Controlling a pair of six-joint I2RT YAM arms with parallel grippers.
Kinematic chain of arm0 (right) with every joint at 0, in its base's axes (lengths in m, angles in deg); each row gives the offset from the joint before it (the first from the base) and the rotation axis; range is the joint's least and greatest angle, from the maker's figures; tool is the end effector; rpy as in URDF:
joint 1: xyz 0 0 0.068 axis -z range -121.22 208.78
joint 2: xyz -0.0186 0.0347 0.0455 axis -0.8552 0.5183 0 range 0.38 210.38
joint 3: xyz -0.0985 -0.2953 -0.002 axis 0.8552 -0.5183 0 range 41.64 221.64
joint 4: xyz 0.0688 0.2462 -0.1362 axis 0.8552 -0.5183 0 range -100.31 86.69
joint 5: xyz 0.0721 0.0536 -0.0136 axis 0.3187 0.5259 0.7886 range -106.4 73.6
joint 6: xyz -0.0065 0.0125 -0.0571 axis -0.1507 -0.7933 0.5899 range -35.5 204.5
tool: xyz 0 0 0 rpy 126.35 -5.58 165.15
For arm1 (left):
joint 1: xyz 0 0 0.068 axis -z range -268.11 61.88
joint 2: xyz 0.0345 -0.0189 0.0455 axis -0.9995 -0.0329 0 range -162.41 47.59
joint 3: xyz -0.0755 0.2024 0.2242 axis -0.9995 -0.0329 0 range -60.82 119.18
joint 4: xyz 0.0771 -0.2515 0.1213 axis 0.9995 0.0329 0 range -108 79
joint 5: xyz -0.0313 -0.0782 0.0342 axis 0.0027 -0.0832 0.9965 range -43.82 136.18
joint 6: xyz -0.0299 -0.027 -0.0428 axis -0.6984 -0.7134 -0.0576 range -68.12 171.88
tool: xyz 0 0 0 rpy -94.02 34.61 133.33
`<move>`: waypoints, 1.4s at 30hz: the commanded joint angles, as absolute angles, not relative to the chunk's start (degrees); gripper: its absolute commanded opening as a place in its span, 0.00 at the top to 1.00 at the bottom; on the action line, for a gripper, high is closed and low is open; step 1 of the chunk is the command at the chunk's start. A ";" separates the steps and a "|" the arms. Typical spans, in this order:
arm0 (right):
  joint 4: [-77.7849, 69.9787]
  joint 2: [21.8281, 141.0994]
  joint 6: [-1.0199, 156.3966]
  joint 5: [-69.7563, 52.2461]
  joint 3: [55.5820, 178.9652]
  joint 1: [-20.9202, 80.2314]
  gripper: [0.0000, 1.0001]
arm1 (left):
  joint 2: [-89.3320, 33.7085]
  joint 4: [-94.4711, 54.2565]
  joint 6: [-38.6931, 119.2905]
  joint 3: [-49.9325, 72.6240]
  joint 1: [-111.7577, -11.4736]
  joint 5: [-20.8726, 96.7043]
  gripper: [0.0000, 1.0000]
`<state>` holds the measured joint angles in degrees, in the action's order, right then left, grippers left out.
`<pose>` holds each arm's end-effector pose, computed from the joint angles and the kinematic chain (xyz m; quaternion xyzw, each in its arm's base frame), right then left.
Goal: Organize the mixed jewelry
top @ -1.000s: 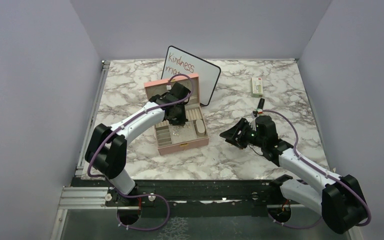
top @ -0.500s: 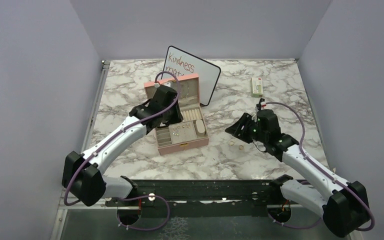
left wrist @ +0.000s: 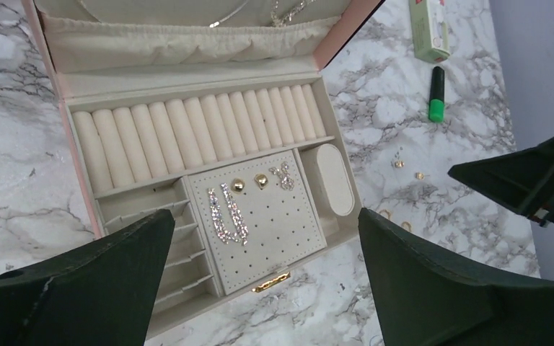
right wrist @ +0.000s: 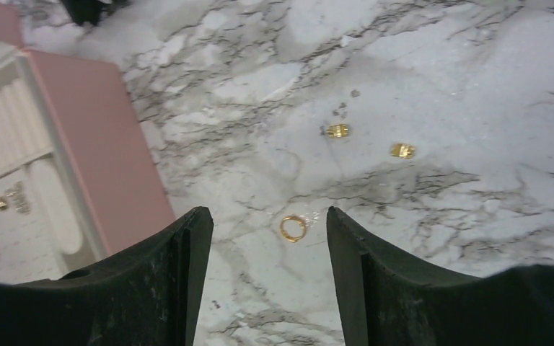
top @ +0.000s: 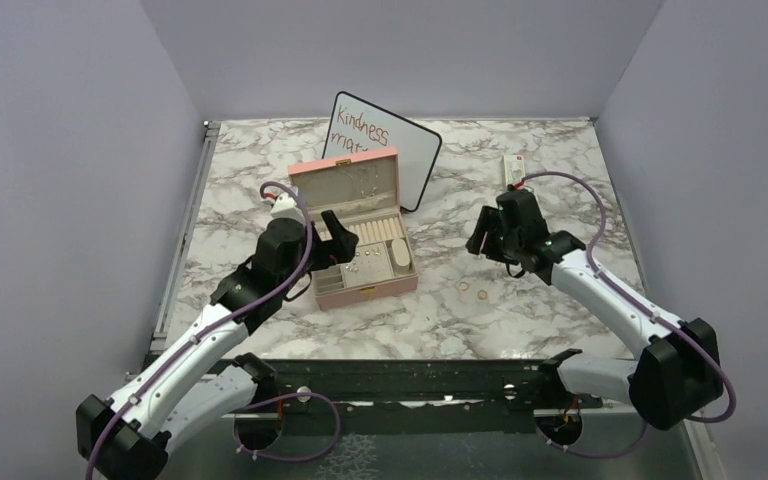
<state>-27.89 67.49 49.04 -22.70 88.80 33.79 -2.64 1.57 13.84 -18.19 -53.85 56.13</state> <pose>0.2410 0.1071 0.2741 0.1052 0.9151 0.1505 0.3590 0.1772 -0.1119 0.3170 -0.0732 0.8483 -0.2465 0.4630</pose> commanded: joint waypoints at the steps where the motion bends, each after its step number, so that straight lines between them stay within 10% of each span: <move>1: -33.92 71.90 51.68 -31.48 90.99 34.25 0.35 | 2.54 -9.36 17.17 -23.20 -53.66 58.79 0.01; 25: -28.50 93.85 58.40 -31.37 98.95 34.26 0.78 | -1.52 -14.59 19.71 -24.67 -53.72 56.11 0.07; 42: -25.70 97.94 60.77 -33.81 100.34 34.27 0.88 | -2.99 -14.42 19.62 -24.24 -53.75 56.24 0.17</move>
